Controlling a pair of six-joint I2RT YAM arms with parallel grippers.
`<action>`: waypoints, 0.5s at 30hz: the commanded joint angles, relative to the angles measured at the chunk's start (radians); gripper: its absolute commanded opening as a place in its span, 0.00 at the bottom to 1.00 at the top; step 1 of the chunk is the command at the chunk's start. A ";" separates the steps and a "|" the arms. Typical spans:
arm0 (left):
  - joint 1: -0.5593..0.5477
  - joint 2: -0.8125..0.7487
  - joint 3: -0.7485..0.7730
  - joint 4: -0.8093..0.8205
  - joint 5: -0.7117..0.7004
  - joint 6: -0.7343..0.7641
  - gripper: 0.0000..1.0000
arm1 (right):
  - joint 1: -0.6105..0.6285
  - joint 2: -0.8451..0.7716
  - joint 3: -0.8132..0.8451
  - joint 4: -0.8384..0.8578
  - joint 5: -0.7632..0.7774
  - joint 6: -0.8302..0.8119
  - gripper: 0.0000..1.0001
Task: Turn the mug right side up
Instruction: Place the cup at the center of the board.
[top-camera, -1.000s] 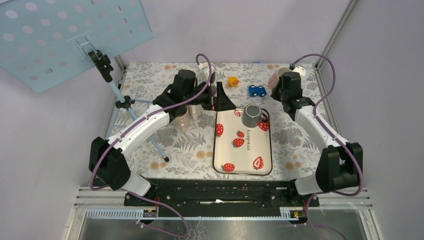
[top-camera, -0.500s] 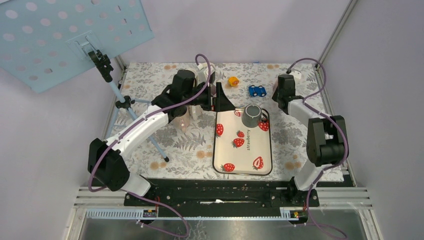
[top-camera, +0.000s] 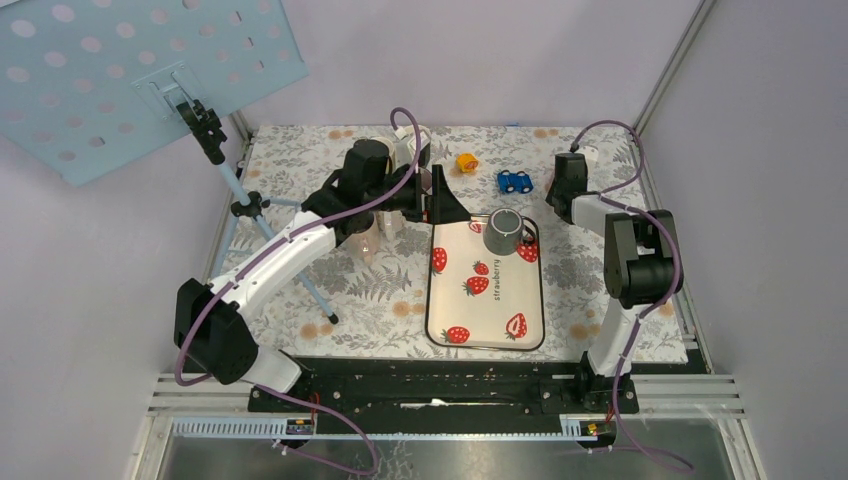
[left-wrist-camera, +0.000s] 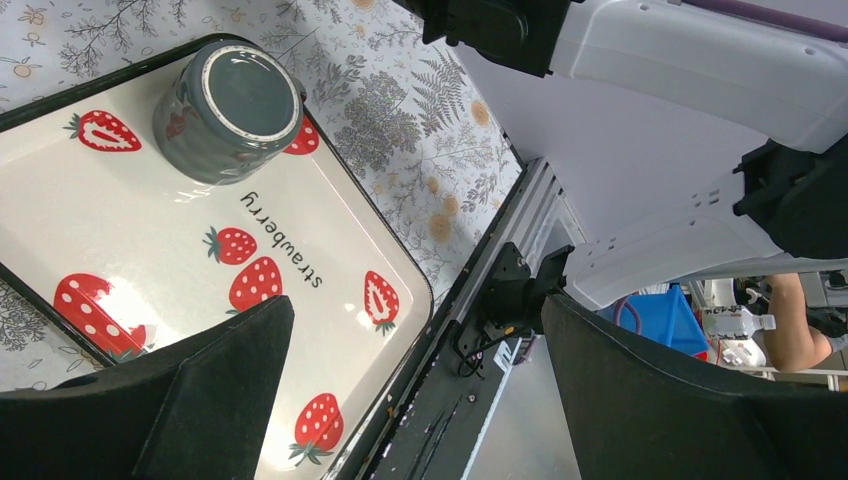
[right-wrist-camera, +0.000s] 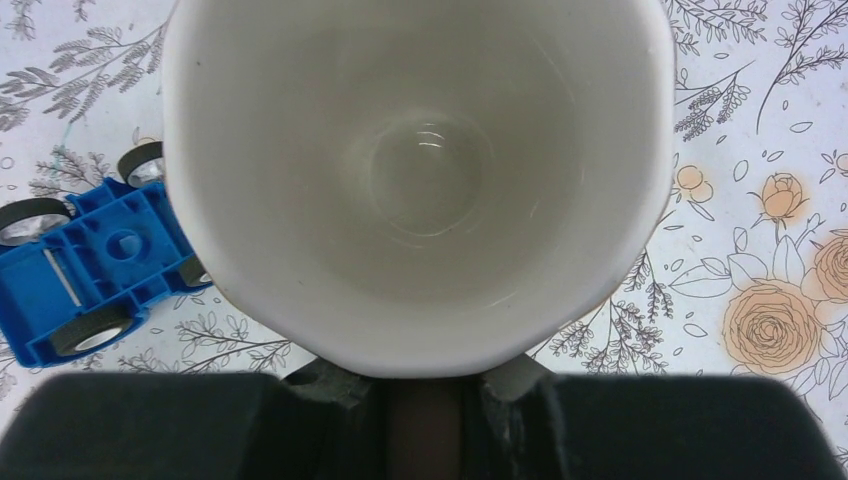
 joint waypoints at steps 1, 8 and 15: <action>-0.004 -0.053 0.012 0.034 0.017 0.020 0.99 | -0.012 0.002 0.070 0.138 0.029 -0.026 0.00; -0.005 -0.058 0.010 0.030 0.018 0.023 0.99 | -0.012 0.025 0.066 0.117 0.023 -0.013 0.00; -0.009 -0.056 0.014 0.029 0.023 0.022 0.99 | -0.011 0.040 0.095 0.049 0.012 0.003 0.26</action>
